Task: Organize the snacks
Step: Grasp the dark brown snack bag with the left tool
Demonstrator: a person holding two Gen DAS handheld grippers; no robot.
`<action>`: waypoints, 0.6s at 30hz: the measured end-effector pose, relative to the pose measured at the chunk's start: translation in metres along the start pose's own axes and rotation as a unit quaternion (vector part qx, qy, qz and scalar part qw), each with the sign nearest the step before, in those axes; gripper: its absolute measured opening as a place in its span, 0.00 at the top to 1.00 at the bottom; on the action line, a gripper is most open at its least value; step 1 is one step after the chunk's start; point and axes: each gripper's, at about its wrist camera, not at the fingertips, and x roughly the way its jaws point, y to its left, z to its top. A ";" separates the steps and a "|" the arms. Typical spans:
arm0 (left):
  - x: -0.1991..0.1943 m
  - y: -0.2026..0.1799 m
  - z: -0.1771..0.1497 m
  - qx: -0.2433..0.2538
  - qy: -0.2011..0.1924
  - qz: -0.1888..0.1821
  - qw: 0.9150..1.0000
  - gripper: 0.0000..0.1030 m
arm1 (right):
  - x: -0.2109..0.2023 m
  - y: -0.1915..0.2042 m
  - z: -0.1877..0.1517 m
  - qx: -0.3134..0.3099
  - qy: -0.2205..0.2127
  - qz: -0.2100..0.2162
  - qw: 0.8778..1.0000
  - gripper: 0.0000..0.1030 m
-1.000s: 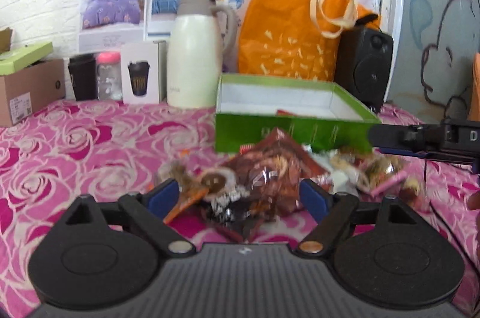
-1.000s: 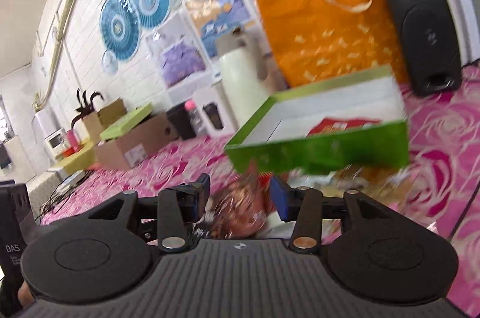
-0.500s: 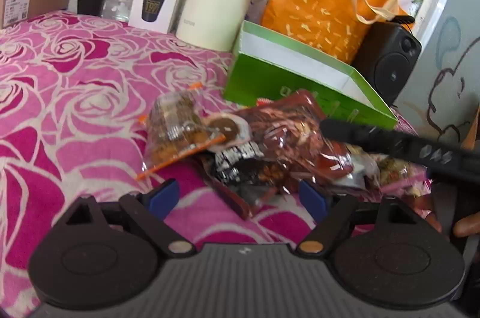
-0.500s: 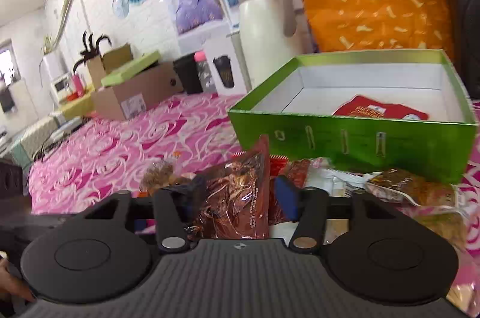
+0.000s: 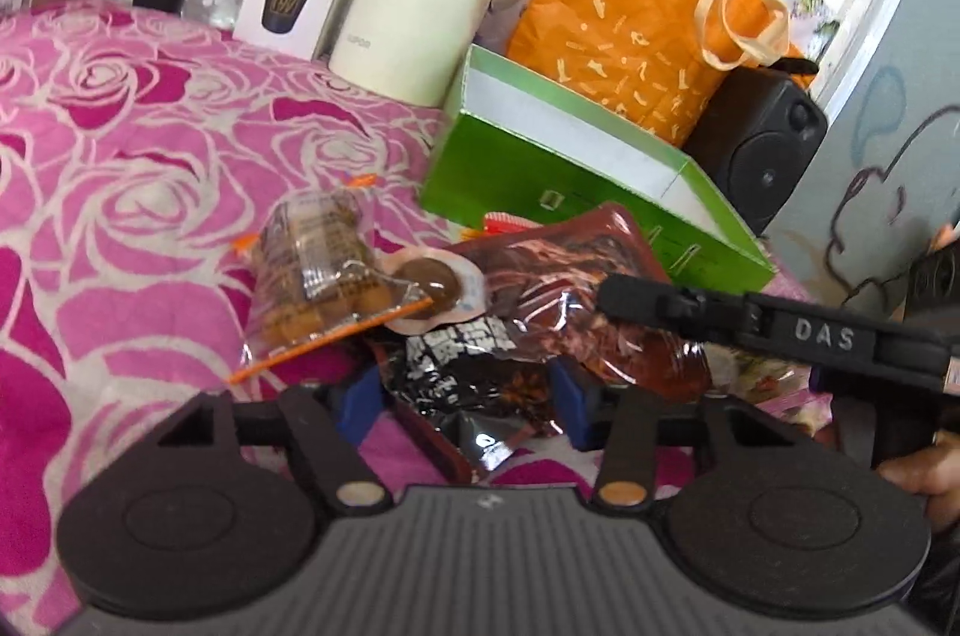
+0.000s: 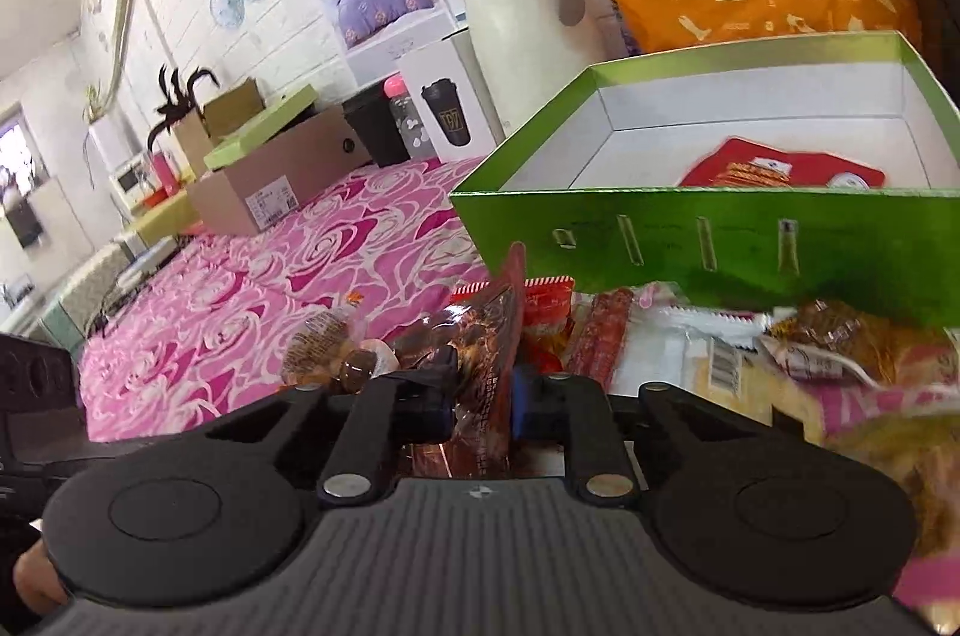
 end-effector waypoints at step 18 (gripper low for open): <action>-0.027 -0.033 0.007 0.011 -0.017 -0.077 0.997 0.63 | -0.074 0.030 0.013 0.023 -0.098 -0.022 0.995 0.86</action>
